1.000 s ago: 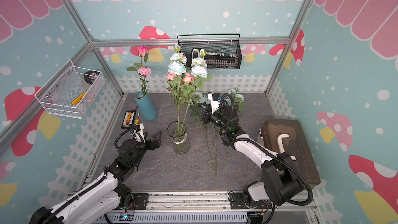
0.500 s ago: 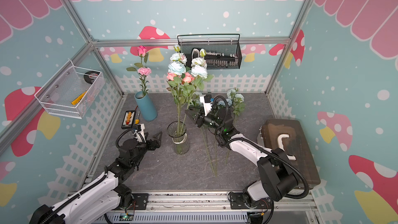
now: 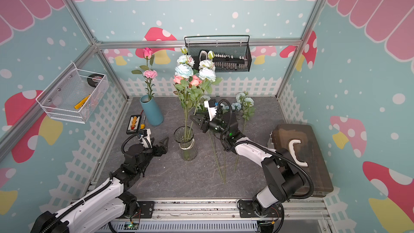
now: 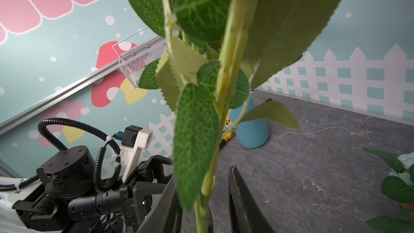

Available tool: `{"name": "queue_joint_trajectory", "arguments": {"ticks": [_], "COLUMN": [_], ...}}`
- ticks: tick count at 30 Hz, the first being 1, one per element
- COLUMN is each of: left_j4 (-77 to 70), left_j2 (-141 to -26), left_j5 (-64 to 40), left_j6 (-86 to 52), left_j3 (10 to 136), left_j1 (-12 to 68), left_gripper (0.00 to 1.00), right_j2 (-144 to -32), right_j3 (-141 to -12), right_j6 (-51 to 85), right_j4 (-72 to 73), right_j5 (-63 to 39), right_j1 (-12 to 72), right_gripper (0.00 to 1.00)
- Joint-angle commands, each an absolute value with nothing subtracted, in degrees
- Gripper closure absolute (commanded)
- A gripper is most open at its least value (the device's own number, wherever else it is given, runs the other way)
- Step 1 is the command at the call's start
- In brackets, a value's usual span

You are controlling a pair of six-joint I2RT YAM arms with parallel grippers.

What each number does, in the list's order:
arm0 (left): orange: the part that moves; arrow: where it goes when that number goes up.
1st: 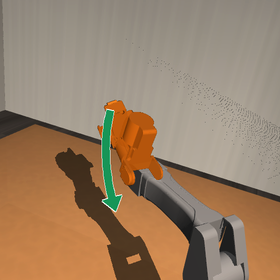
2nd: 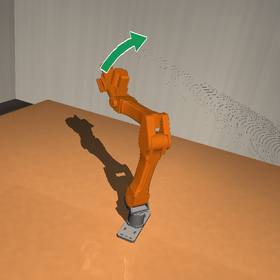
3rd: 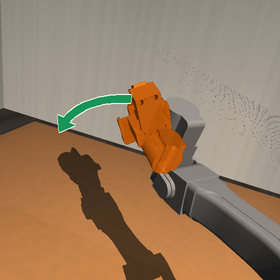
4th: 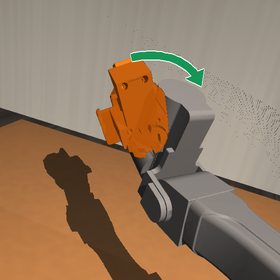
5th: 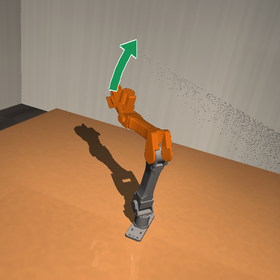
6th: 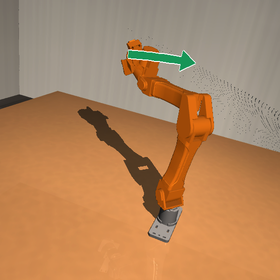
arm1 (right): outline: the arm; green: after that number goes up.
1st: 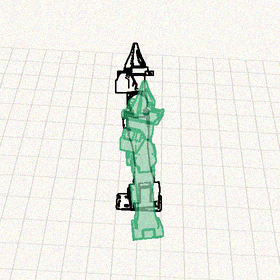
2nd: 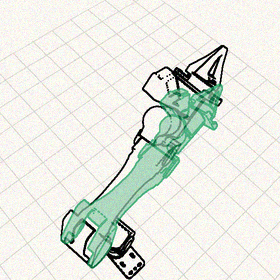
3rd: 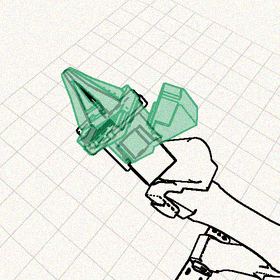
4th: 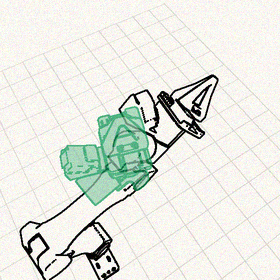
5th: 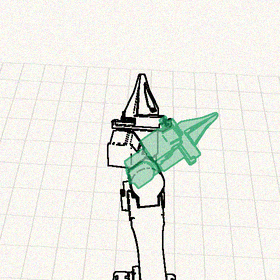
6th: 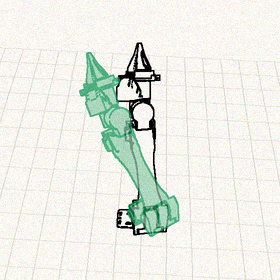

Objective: Pick out blue flowers from the vase
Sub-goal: Pick up the flower from the vase.

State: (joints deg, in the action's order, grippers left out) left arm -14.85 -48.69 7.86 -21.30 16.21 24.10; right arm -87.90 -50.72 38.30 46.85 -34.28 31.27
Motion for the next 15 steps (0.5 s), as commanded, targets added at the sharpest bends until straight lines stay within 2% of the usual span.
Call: {"name": "queue_joint_trajectory", "arguments": {"ticks": [1,5,15], "left_j4": [-16.0,-15.9,-15.9], "left_j2": [-49.0,-49.3,-49.8], "left_j5": [7.2,7.3,7.0], "left_j6": [-22.1,-22.2,-22.2], "left_j3": [17.8,17.9,18.3], "left_j1": [23.8,23.8,23.8], "left_gripper": [0.09,0.09,0.09], "right_j2": [-88.1,-87.7,-86.7], "right_j3": [-52.6,-52.6,-53.2], "right_j6": [39.3,39.3,40.1], "right_j4": [49.6,49.5,49.0], "right_j5": [-35.6,-35.7,-36.6], "right_j1": [31.9,32.0,32.3], "right_gripper": [0.73,0.82,0.93]}}
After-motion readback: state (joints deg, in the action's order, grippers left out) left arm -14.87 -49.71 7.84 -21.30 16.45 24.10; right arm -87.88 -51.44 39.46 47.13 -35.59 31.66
